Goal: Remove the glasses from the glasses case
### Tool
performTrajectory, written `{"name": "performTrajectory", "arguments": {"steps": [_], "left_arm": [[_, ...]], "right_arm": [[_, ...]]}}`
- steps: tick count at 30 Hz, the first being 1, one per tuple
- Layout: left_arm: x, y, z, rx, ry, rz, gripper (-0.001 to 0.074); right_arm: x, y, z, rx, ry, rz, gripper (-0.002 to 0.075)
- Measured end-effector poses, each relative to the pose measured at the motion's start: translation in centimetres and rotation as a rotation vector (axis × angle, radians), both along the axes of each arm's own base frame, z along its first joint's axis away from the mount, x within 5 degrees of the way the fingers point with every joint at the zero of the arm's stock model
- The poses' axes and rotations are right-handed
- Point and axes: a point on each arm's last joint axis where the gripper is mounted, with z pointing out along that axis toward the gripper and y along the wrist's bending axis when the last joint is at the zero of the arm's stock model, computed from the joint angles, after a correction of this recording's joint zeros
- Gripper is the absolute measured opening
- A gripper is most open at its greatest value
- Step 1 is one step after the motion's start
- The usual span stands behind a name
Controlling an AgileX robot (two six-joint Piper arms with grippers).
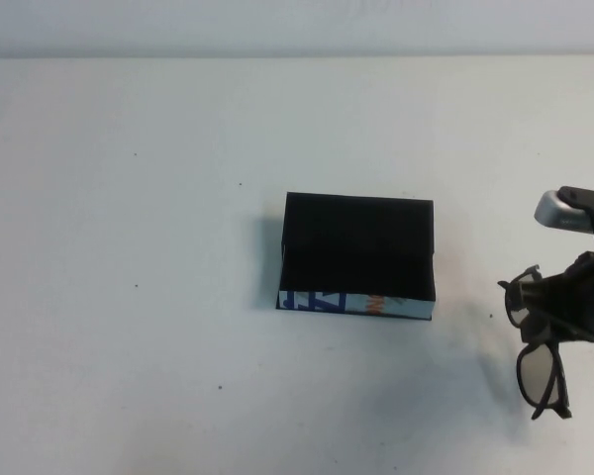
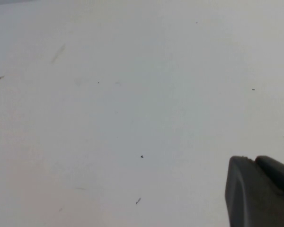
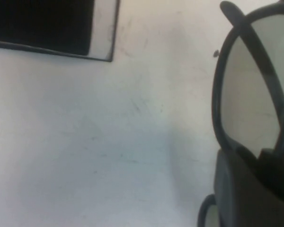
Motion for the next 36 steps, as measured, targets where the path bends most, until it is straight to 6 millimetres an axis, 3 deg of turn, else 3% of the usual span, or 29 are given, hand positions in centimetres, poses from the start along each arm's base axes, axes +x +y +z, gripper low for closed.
{"name": "performTrajectory", "arguments": {"steps": [8,19,21,25,30,36], "left_arm": [[0.0,0.0,0.0,0.0,0.0,0.0,-0.0005],[0.0,0.0,0.0,0.0,0.0,0.0,-0.0005],[0.0,0.0,0.0,0.0,0.0,0.0,-0.0005],[0.0,0.0,0.0,0.0,0.0,0.0,-0.0005],[0.0,0.0,0.0,0.0,0.0,0.0,-0.0005],[0.0,0.0,0.0,0.0,0.0,0.0,-0.0005]], "right_arm": [[1.4,0.0,-2.6,-0.023,0.009,-0.03,0.0085],[1.6,-0.1,-2.5,-0.034,-0.011,-0.027,0.0298],[1.2,-0.1,-1.4,-0.029,-0.033,-0.02,0.0319],[-0.6,-0.5,2.8,-0.01,-0.166,-0.011,0.0331],[-5.0,-1.4,8.3,0.008,-0.388,-0.004,0.0321],[-9.5,-2.3,10.9,-0.015,-0.479,0.039,0.0251]]}}
